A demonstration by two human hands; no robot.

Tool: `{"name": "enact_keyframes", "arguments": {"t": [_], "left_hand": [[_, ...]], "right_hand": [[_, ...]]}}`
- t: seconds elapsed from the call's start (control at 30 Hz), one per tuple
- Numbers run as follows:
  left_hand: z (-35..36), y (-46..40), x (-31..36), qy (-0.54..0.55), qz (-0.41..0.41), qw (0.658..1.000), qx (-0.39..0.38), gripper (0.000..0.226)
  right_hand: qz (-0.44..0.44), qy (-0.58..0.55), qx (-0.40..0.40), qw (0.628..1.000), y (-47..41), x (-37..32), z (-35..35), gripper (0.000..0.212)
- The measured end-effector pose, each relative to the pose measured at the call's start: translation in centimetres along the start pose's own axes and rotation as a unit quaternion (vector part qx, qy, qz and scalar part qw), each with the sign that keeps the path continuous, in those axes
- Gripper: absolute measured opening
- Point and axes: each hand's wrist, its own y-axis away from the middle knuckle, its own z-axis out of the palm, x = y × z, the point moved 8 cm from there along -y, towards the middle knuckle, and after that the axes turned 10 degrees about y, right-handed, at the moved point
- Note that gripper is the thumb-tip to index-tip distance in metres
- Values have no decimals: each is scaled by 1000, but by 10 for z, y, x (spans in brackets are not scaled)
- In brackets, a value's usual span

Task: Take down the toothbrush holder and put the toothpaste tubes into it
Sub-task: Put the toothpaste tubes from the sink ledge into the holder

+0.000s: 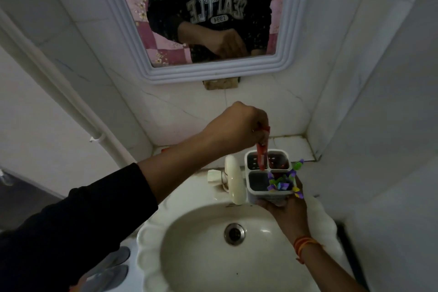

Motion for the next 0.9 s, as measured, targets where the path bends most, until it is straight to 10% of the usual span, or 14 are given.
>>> {"name": "enact_keyframes", "arguments": {"t": [0.23,0.5,0.9], "left_hand": [[60,17,-8,-82,-74,983,-144,18],[17,15,-71,37,-161,986,-18,18],[79,84,-233,-201,-280,920,-185,29]], "right_hand": [[-8,-21,4,1000,1,-8,-7,99],[-9,-60,-11,998,-2,-11,-9,96],[24,-47,-22,998,-3,-2,-3,106]]}}
